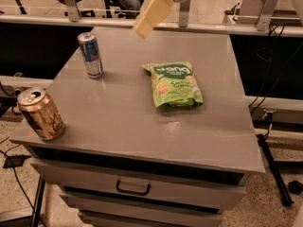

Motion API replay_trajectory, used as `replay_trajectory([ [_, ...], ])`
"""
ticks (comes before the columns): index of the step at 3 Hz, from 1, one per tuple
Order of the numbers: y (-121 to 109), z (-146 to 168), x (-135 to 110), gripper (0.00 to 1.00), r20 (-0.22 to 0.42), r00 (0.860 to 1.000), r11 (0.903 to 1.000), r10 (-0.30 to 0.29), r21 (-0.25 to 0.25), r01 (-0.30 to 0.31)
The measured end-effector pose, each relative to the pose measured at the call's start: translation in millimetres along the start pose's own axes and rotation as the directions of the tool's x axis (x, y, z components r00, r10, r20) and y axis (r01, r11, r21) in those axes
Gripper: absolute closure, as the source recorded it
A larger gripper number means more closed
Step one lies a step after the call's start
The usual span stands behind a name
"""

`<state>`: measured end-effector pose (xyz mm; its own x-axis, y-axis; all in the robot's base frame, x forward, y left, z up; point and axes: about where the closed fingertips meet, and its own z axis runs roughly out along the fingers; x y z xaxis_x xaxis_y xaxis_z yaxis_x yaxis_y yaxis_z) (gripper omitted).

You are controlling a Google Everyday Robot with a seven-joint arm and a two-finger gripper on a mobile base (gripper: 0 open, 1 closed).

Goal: Pick redbull can

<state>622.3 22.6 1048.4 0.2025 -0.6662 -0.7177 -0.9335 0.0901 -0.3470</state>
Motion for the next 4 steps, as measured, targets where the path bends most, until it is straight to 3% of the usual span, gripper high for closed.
replay_trajectory([
  [1,0.2,5.7,-1.0,0.00,0.021,1.000,0.9999,0.009,-0.012,-0.008],
  [2,6.7,43.6,1.4,0.00,0.104,0.993,0.9973,0.063,-0.044,-0.058],
  [3,7.2,96.2,2.3,0.00,0.239,0.959,0.9882,0.152,-0.018,-0.152],
  [4,6.1,123.5,0.7,0.00,0.302,0.935,0.9800,0.184,0.018,-0.198],
])
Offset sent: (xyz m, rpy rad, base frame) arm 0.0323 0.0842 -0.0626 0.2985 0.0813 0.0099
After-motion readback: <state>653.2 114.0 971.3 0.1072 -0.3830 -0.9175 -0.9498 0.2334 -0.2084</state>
